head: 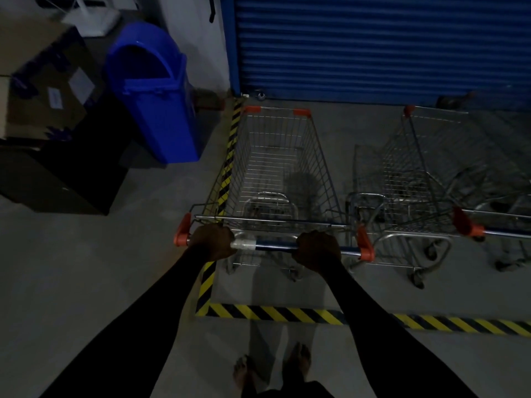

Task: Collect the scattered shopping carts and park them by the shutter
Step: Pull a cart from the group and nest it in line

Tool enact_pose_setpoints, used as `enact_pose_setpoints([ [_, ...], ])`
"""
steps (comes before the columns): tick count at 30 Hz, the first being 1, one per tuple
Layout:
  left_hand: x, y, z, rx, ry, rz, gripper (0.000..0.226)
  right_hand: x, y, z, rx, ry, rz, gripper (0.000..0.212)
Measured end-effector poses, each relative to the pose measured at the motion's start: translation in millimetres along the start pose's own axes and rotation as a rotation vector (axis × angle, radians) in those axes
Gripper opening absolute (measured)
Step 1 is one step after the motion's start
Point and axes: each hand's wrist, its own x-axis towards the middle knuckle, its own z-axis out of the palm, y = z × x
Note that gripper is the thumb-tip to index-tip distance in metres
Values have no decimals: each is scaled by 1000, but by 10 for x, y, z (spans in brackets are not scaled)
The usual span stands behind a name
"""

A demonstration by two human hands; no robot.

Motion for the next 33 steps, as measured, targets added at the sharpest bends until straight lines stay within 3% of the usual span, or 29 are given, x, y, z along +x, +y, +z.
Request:
enact_pose_setpoints([
  [6,20,34,52,-130,21,-1,35,-4,68,5,-11,-30,-2,43],
  [33,4,75,76,-20,41,25,39,-14,85,17,-12,-28,9,43],
])
